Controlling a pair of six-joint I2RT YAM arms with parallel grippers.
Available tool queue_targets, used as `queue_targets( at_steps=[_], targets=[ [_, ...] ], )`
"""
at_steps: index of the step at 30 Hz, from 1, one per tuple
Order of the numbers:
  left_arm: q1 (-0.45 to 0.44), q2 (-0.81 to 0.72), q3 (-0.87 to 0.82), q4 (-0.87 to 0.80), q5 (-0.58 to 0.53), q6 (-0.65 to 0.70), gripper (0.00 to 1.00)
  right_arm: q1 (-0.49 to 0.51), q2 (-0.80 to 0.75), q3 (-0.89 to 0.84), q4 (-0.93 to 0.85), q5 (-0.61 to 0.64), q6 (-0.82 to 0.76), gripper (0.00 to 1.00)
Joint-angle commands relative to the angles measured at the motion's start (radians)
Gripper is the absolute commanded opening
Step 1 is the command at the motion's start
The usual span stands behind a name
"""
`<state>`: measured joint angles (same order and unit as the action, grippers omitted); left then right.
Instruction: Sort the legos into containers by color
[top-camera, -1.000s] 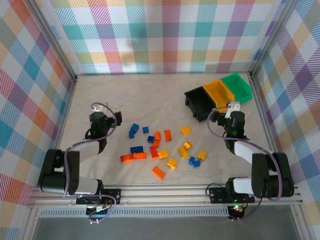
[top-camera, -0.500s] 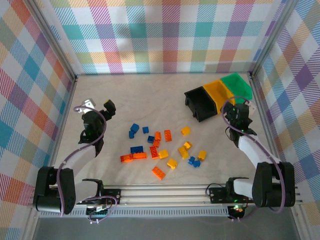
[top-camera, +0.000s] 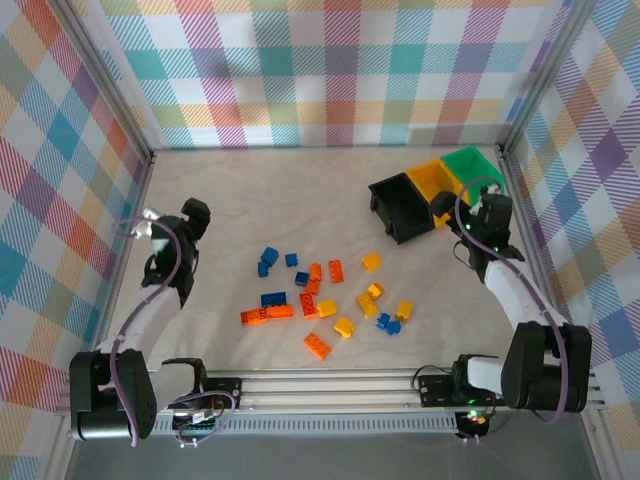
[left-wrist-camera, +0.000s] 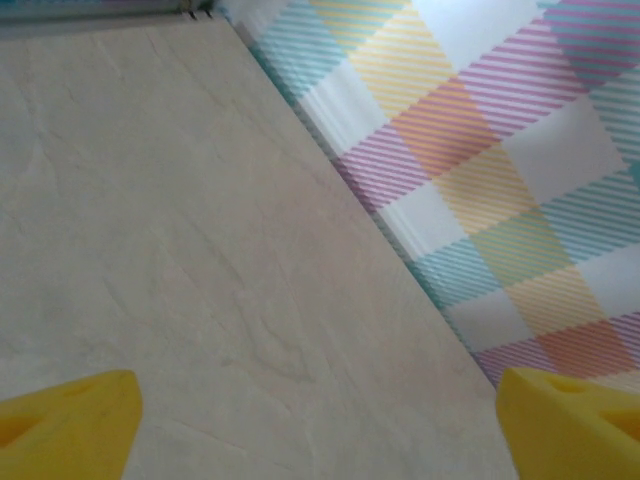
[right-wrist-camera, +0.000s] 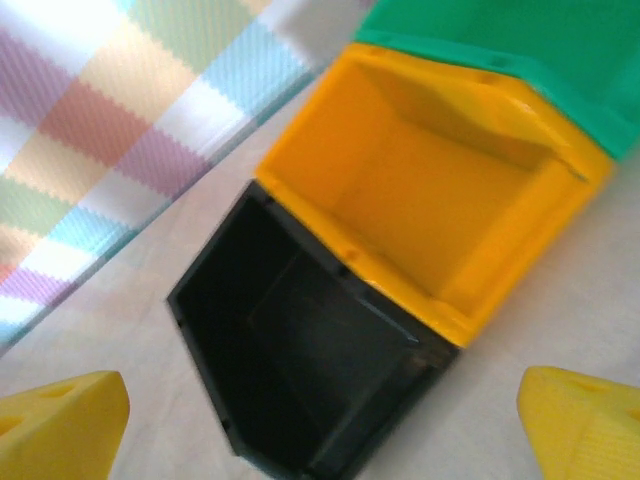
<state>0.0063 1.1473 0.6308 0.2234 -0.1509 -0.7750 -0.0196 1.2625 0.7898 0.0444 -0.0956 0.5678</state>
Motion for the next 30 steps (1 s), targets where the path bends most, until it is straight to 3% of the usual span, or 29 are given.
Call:
queue_targets(
  at_steps=[1,3,7,13,21,30],
  targets=[
    [-0.103,0.070,0.188,-0.256,0.047,0.112,0.84,0.114,0.090,0.136,-0.225,-0.004,-0.177,1.00],
    [-0.169,0.124,0.256,-0.331,0.057,0.120,0.85,0.183,0.163,0.197,-0.271,0.039,-0.221,1.00],
    [-0.186,0.213,0.330,-0.420,0.183,0.025,0.83,0.255,0.316,0.323,-0.339,0.091,-0.238,1.00],
    [-0.199,0.233,0.328,-0.380,0.258,-0.001,0.82,0.286,0.480,0.464,-0.406,0.180,-0.176,1.00],
    [-0.199,0.244,0.308,-0.373,0.296,0.003,0.82,0.361,0.595,0.529,-0.363,0.058,-0.083,0.96],
    [-0.181,0.240,0.310,-0.395,0.313,0.006,0.83,0.536,0.684,0.662,-0.336,0.023,0.014,0.95]
  ],
)
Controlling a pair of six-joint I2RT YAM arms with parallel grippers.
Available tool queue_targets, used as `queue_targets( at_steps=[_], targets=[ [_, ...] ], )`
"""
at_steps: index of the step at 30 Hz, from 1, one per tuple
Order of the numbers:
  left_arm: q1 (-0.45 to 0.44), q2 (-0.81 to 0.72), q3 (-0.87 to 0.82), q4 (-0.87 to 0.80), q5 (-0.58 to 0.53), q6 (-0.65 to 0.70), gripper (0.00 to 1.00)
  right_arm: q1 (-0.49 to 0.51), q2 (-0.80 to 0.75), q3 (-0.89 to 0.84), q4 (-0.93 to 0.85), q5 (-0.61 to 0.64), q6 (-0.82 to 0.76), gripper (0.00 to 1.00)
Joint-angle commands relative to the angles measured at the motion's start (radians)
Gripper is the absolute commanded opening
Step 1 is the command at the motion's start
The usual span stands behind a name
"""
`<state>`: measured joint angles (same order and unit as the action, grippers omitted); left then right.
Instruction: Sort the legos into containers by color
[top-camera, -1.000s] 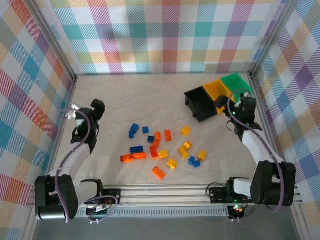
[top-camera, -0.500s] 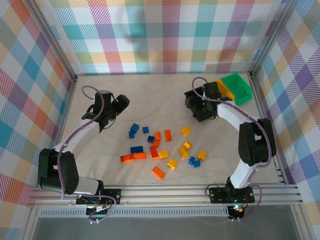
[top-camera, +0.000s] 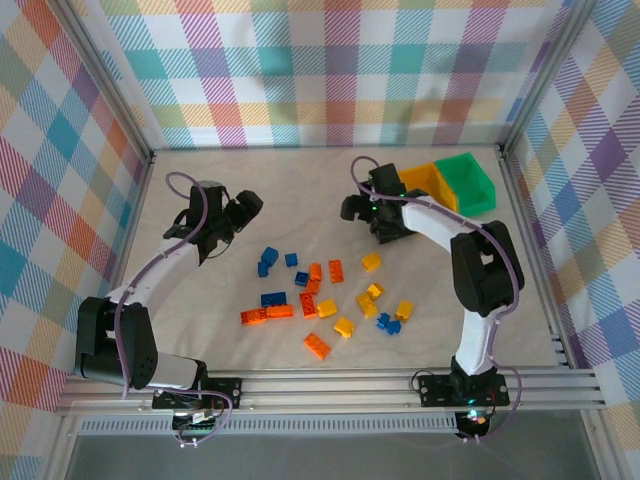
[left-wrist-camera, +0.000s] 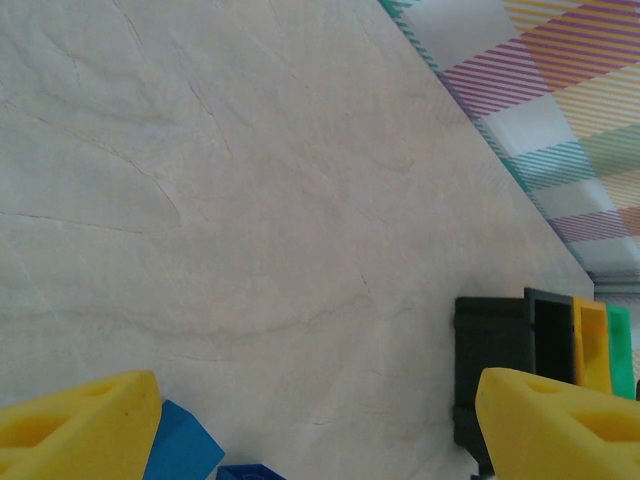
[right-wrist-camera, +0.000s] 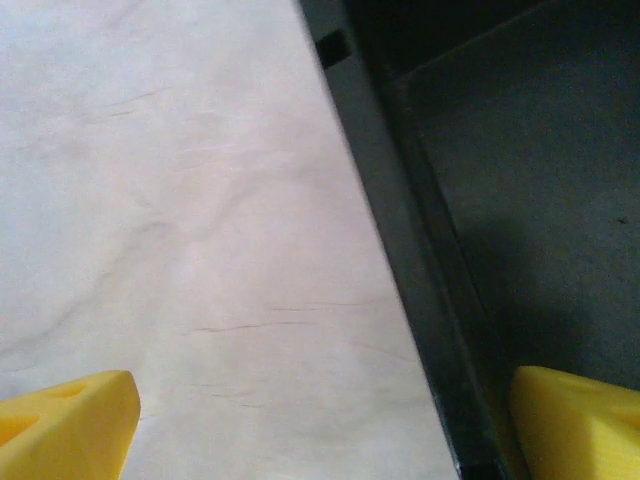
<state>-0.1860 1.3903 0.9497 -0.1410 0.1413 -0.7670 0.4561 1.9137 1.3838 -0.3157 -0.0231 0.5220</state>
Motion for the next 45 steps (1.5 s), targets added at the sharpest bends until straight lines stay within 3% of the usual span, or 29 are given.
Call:
queue_targets(
  at_steps=[1,8,14,19,27,37,45],
  targets=[
    [0.018,-0.008,-0.013,-0.033,0.021,-0.003,0.83,0.078,0.047,0.085,0.035,-0.063,0.076,0.95],
    [0.079,-0.030,-0.052,-0.024,0.060,-0.018,0.82,0.187,0.118,0.246,0.079,-0.124,0.118,0.94],
    [0.071,0.020,-0.006,-0.009,0.088,-0.008,0.78,0.171,-0.014,0.146,0.078,0.004,0.099,0.94],
    [-0.075,0.161,0.184,-0.100,-0.011,0.081,0.77,0.100,-0.163,-0.010,0.023,0.098,0.095,0.93],
    [-0.272,0.478,0.532,-0.291,-0.183,0.218,0.72,0.008,-0.374,-0.222,-0.004,0.117,0.060,0.93],
    [-0.321,0.695,0.742,-0.369,-0.229,0.290,0.60,-0.050,-0.510,-0.356,0.012,0.109,0.057,0.94],
    [-0.326,0.743,0.762,-0.424,-0.278,0.388,0.39,-0.089,-0.566,-0.389,0.018,0.104,0.056,0.94]
  ],
)
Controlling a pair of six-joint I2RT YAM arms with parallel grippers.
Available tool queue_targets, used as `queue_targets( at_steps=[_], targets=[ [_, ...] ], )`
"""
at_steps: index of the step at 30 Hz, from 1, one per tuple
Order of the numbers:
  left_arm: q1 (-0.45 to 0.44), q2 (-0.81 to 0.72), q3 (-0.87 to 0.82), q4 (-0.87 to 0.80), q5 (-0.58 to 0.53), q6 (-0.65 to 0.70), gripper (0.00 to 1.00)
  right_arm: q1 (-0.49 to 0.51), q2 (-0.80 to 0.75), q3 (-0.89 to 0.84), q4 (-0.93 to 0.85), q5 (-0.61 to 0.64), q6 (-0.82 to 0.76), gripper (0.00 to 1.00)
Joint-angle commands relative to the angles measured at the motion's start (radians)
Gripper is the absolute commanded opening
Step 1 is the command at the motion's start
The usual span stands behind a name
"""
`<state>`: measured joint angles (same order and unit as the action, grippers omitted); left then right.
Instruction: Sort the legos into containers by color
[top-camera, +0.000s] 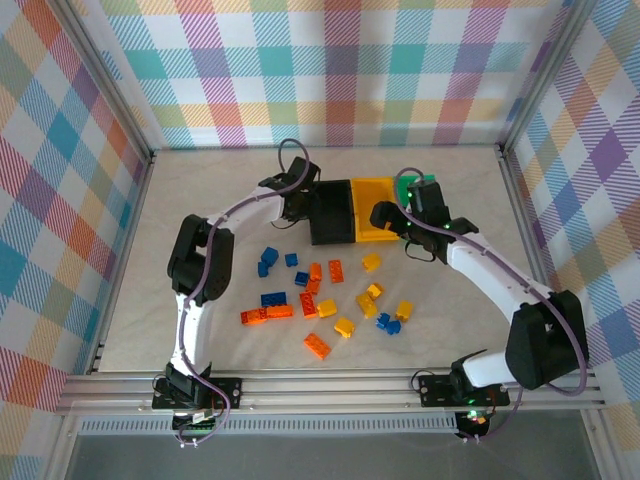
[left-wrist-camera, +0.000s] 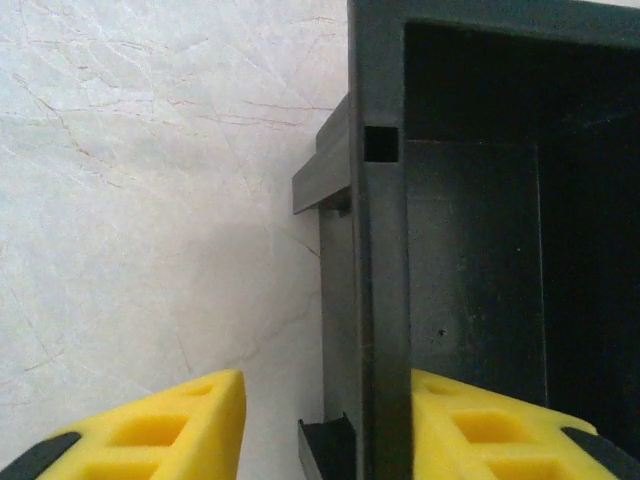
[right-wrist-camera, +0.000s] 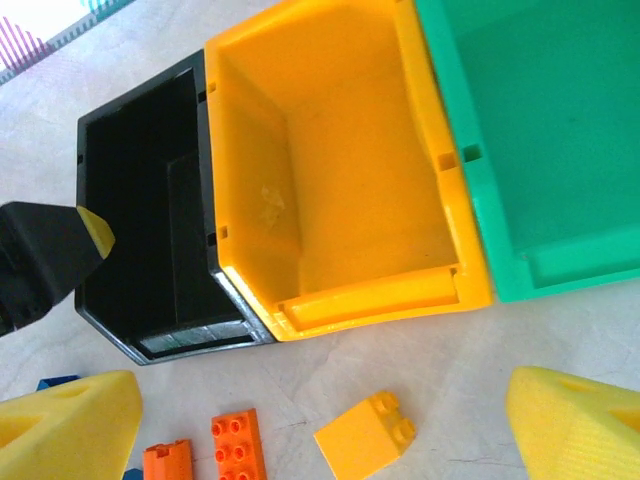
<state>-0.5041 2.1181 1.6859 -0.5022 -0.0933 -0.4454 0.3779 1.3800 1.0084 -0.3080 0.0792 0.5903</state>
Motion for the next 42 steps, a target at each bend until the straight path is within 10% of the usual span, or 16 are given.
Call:
queue_targets(
  at_steps=[1,12,42],
  targets=[
    [-0.008,0.017,0.027,-0.064,-0.045,0.081,0.36,-0.014,-0.038,-0.016,0.010,0.002,-0.013,0.94],
    [0.012,-0.009,0.035,-0.130,-0.044,0.214,0.00,-0.045,-0.080,-0.053,0.025,-0.009,-0.019,0.94],
    [0.219,-0.224,-0.296,-0.034,0.000,0.213,0.00,-0.050,-0.085,-0.077,0.048,-0.076,-0.044,0.93]
  ],
)
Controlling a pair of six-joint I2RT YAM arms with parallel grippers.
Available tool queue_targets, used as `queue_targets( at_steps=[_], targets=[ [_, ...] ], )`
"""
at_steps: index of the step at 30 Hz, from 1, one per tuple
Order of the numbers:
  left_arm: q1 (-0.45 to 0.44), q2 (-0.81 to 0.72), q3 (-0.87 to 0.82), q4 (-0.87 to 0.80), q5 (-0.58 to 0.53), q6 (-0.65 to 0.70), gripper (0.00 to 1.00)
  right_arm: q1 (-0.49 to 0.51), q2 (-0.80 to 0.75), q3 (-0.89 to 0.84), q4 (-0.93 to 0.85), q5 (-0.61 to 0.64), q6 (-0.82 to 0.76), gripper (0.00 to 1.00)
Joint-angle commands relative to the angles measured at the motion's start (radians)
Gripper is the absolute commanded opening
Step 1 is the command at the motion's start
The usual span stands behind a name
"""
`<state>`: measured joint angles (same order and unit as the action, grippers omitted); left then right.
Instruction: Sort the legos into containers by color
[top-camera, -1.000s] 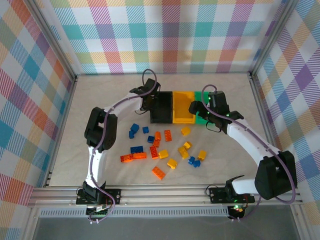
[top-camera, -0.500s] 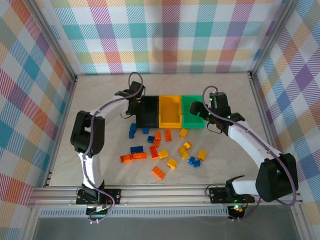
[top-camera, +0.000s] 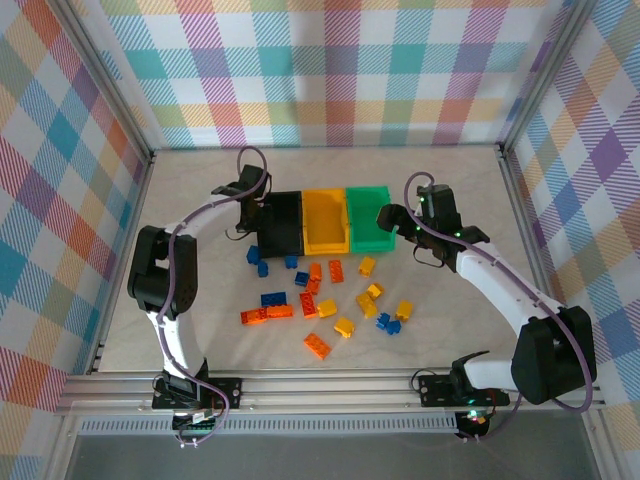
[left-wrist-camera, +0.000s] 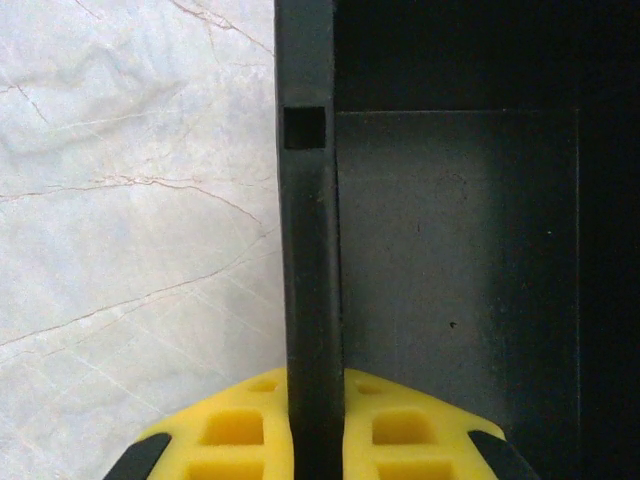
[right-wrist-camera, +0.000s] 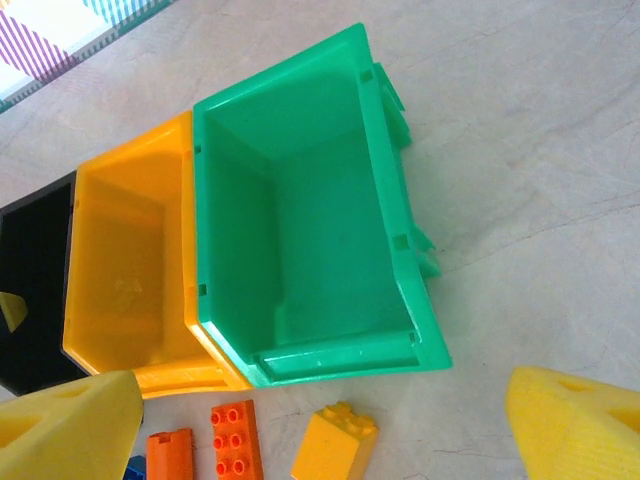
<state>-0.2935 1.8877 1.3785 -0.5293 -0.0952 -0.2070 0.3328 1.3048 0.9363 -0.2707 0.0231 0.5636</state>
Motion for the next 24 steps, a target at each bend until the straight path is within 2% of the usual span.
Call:
queue_targets(
  at_steps=[1,5,13,24],
  targets=[
    [0.009,0.017,0.026,-0.012,0.008,-0.024,0.00,-0.005,-0.009,-0.005,0.010,-0.023,-0.018,0.93],
    [0.008,0.068,0.103,-0.036,0.022,-0.014,0.00,-0.006,-0.004,-0.004,0.002,-0.023,-0.019,0.93],
    [0.013,0.138,0.224,-0.130,-0.004,0.109,0.00,-0.006,-0.002,-0.004,-0.015,-0.057,-0.033,0.93],
    [0.051,0.095,0.159,-0.110,0.006,0.132,0.00,-0.002,-0.003,-0.013,-0.027,-0.075,-0.033,0.93]
  ],
)
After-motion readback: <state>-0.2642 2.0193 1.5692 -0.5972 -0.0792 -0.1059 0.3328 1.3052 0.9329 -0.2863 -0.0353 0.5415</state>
